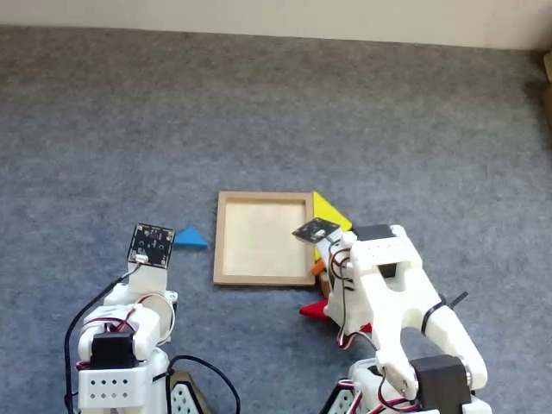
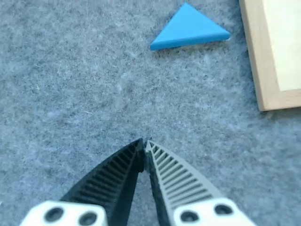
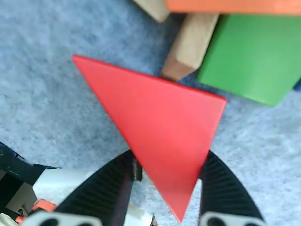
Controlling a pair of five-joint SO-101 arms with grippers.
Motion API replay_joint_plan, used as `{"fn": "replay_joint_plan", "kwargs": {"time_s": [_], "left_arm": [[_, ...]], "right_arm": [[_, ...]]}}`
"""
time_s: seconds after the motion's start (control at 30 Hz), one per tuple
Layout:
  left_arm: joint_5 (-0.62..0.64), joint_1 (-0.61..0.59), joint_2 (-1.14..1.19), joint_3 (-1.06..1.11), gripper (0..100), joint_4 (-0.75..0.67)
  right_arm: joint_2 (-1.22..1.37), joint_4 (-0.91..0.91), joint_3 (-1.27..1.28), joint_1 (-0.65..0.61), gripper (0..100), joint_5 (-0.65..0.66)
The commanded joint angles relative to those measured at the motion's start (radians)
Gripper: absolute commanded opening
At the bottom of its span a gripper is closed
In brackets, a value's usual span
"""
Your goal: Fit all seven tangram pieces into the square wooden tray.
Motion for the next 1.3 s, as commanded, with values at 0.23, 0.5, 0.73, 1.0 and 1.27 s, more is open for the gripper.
{"fn": "replay_joint_plan", "kwargs": {"time_s": [0.23,0.5,0.73,1.0,1.27], "left_arm": [[0.009,-0.004,-0.028,0.021,4,0.003],[0.009,-0.004,-0.028,0.021,4,0.003],[0.009,-0.004,-0.028,0.021,4,0.003],[0.009,-0.004,-0.028,0.021,4,0.003],[0.009,-0.004,-0.028,0.021,4,0.003]], "right_arm": [[0.002,0.015,-0.177,-0.013,8.7,0.006],[0.002,0.015,-0.217,-0.035,8.8,0.005],[0.004,-0.03,-0.219,-0.088,13.9,-0.115],[0.004,-0.042,-0.219,-0.156,28.7,-0.299],[0.01,-0.044,-0.216,-0.242,28.7,-0.416]]}}
